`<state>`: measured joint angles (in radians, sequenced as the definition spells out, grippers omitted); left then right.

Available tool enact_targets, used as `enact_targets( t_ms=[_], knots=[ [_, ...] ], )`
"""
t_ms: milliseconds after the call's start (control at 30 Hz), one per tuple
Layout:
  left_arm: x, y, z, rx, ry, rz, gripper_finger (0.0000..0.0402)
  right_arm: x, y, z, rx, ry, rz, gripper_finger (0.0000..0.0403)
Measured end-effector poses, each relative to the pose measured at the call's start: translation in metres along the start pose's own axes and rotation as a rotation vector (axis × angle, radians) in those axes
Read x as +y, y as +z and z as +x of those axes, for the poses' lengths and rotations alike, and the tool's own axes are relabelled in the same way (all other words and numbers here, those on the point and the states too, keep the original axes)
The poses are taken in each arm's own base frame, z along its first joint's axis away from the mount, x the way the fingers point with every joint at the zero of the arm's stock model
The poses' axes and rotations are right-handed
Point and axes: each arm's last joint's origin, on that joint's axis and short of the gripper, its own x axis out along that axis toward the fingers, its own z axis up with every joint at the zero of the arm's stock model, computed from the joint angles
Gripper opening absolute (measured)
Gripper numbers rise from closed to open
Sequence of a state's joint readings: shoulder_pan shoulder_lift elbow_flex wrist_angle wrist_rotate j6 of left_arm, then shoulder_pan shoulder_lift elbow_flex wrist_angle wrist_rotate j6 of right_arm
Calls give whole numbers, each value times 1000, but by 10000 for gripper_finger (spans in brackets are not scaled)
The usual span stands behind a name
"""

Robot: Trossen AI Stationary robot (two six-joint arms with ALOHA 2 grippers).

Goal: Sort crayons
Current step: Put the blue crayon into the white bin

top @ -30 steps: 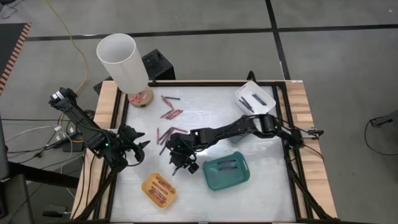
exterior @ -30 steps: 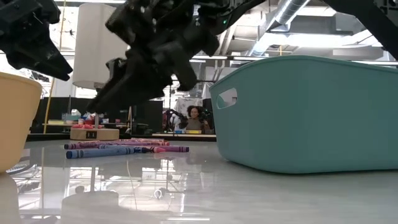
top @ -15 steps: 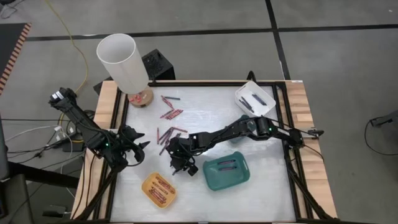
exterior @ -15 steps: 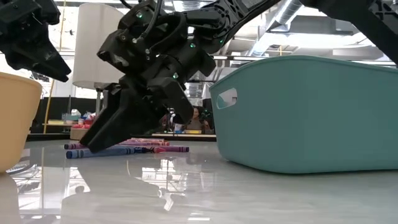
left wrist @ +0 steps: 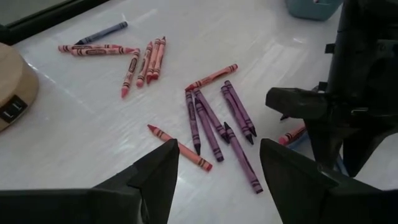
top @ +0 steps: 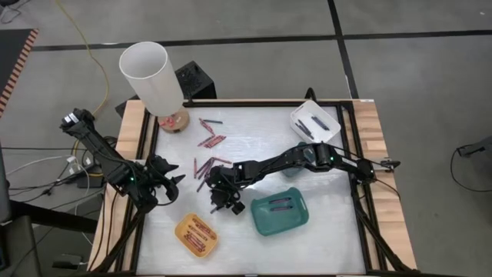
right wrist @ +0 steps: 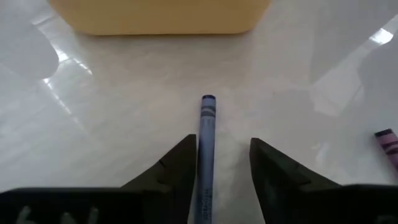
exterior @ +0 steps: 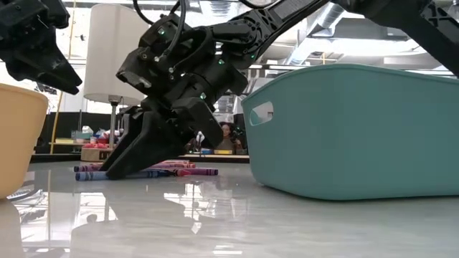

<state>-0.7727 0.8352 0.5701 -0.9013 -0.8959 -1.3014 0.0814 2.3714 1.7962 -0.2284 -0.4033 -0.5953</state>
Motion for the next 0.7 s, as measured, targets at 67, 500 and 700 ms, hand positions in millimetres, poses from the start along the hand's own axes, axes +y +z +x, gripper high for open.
enact_targets(
  t_ms=[67, 500, 700],
  knots=[
    [0, 0, 0, 0, 1, 0, 215, 0, 0, 0, 3, -9, 7, 148],
    [0, 0, 0, 0, 1, -4, 215, -8, -3, -5, 18, -46, 30, 11],
    [0, 0, 0, 0, 1, -4, 215, -14, 11, -11, 10, -54, 57, 7]
  ],
)
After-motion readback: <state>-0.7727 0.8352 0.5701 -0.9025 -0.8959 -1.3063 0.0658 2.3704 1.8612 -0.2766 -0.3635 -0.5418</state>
